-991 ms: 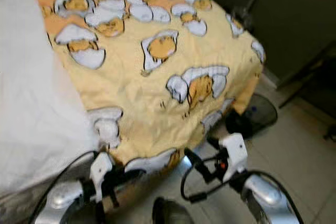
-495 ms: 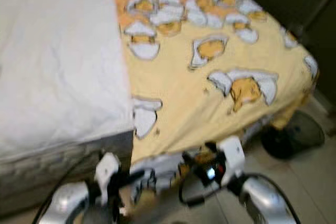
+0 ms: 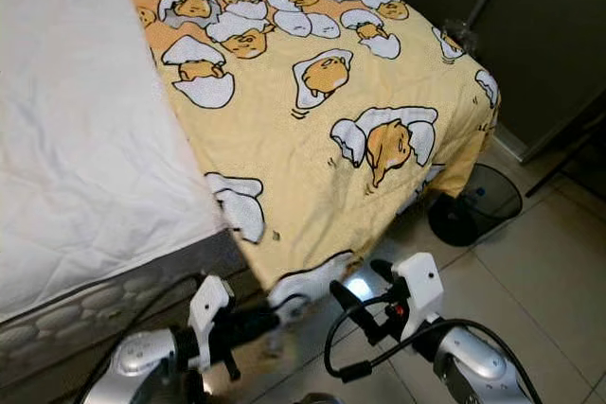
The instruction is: Clean up the room
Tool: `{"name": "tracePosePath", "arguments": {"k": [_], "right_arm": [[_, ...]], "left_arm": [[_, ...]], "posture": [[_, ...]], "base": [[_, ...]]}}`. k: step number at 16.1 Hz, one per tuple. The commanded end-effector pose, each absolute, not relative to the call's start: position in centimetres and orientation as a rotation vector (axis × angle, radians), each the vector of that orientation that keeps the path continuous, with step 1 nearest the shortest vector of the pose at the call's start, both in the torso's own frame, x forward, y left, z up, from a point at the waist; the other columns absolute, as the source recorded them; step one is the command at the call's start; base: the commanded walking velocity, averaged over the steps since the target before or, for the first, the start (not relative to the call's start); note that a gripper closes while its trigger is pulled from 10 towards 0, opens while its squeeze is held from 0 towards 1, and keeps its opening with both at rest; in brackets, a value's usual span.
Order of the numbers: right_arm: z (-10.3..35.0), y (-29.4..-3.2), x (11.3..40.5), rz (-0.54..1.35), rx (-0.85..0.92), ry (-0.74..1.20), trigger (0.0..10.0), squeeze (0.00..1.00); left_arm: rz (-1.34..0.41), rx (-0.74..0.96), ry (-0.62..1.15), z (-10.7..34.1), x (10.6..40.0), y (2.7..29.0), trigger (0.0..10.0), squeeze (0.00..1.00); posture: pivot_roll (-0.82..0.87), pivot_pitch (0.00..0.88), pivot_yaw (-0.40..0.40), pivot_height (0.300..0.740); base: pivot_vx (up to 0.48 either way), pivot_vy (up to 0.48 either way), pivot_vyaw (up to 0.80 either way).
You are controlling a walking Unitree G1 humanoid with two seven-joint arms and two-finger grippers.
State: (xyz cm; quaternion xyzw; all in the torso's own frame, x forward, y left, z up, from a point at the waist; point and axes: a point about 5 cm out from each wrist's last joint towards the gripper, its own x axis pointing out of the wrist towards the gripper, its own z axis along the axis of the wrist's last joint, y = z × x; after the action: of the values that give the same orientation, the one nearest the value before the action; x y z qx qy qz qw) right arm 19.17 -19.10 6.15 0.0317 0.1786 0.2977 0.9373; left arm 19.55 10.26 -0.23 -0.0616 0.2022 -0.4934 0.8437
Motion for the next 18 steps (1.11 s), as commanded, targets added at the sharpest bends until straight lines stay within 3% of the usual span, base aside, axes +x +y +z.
{"name": "tracePosePath", "arguments": {"k": [1, 4, 6, 9, 12, 13, 17, 18], "right_arm": [[6.2, -19.3, 18.9, 0.602, 0.053, 0.364, 10.0, 0.00], [5.8, -19.4, 18.7, 0.600, 0.050, 0.372, 10.0, 0.00], [6.4, -20.2, 19.8, 0.503, 0.050, 0.304, 10.0, 0.00], [9.8, -20.5, 23.2, 0.213, 0.049, 0.041, 10.0, 0.00], [10.5, -19.7, 25.0, 0.115, 0.021, -0.034, 10.0, 0.00], [10.6, -19.4, 25.7, 0.088, 0.018, -0.052, 10.0, 0.00], [10.3, -18.5, 26.9, 0.046, 0.048, -0.051, 10.0, 0.00], [9.8, -18.5, 27.1, 0.046, 0.038, -0.034, 10.0, 0.00]], "left_arm": [[-1.053, -0.160, 0.457, -0.5, 19.0, 10.3, 10.0, 1.00], [-0.983, -0.160, 0.514, -2.2, 18.7, 11.8, 10.0, 1.00], [-0.761, -0.155, 0.422, -1.6, 20.6, 14.8, 10.0, 1.00], [-0.228, -0.181, -0.018, 6.7, 26.0, 18.9, 10.0, 1.00], [-0.250, -0.145, -0.180, 11.5, 28.1, 16.4, 10.0, 1.00], [-0.271, -0.133, -0.199, 12.4, 28.6, 15.7, 10.0, 0.00], [-0.243, -0.089, -0.178, 12.9, 29.1, 15.8, 10.0, 0.00], [-0.193, -0.034, -0.098, 11.4, 29.3, 16.3, 10.0, 0.00]], "posture": [[-0.20, 0.139, -0.114, 0.731], [-0.18, 0.124, -0.095, 0.731], [-0.14, 0.090, -0.082, 0.731], [-0.10, 0.008, -0.059, 0.731], [-0.08, 0.000, -0.040, 0.731], [-0.07, 0.000, -0.036, 0.731], [-0.04, 0.000, -0.037, 0.731], [-0.04, 0.000, -0.037, 0.731]], "base": [[0.000, 0.000, 0.00], [0.000, 0.000, 0.00], [0.000, 0.000, 0.00], [0.000, 0.000, 0.00], [0.000, 0.000, 0.00], [0.000, 0.000, 0.00], [0.000, 0.000, -0.47], [0.000, 0.000, -0.61]]}}
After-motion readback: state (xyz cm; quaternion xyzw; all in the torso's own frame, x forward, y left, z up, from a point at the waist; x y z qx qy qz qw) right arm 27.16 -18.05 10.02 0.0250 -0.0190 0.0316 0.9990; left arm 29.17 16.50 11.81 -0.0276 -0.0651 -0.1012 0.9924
